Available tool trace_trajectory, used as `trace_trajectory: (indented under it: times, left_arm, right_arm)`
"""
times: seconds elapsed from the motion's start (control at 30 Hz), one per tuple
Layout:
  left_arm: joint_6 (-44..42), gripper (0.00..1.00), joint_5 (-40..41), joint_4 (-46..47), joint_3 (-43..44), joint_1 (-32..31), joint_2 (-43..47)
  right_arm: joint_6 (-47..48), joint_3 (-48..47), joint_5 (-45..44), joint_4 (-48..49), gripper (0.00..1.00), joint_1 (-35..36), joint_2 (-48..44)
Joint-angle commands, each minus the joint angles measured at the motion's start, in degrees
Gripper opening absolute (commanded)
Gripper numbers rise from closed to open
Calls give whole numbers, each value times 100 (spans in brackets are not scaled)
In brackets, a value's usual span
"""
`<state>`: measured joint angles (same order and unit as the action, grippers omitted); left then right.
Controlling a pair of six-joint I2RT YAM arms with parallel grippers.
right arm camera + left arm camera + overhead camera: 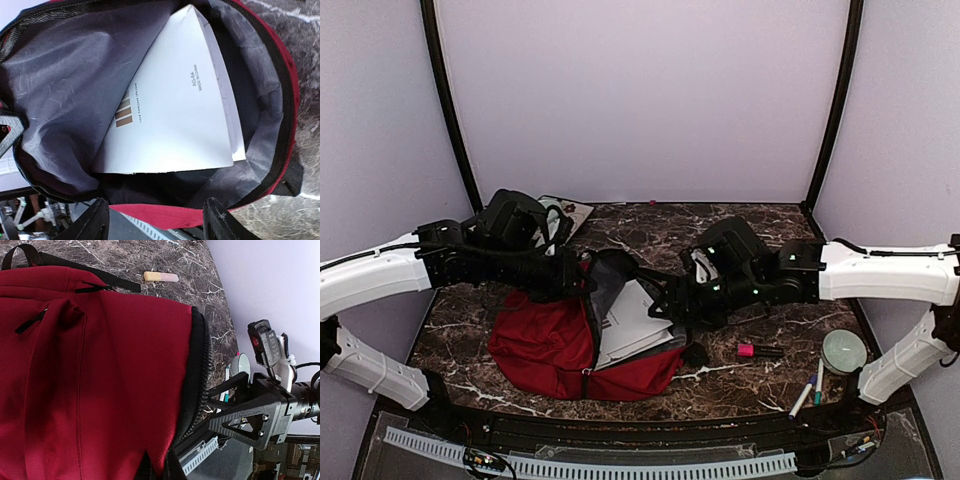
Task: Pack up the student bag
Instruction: Adjust the files in the largest pocket of the bag.
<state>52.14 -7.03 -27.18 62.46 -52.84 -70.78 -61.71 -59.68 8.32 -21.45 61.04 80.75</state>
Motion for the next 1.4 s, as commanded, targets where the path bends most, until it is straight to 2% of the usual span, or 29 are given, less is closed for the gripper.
trace_trajectory:
  times: [0.0, 0.17, 0.67, 0.93, 1.1, 1.37]
  left_arm:
    - [-155, 0, -110, -191, -93, 28, 198]
    - [-198, 0, -177, -164, -72, 24, 139]
    - [-305, 0, -288, -190, 7, 27, 31]
    - [-318, 0, -367, -180, 8, 27, 22]
    - [-326, 0, -443, -160, 40, 24, 16]
    - [-483, 0, -707, 10, 153, 20, 19]
  right_arm:
    - [1085, -571, -414, -1152, 65, -89, 256]
    - [1366, -990, -549, -1500, 66, -103, 596]
    - [1322, -882, -152, -1181, 65, -83, 1438]
    - [1410, -840, 409, -282, 61, -44, 1657]
    - [1463, -1181, 886, 215, 58, 57, 2035]
    - [1321, -1967, 771, 661, 57, 86, 2839]
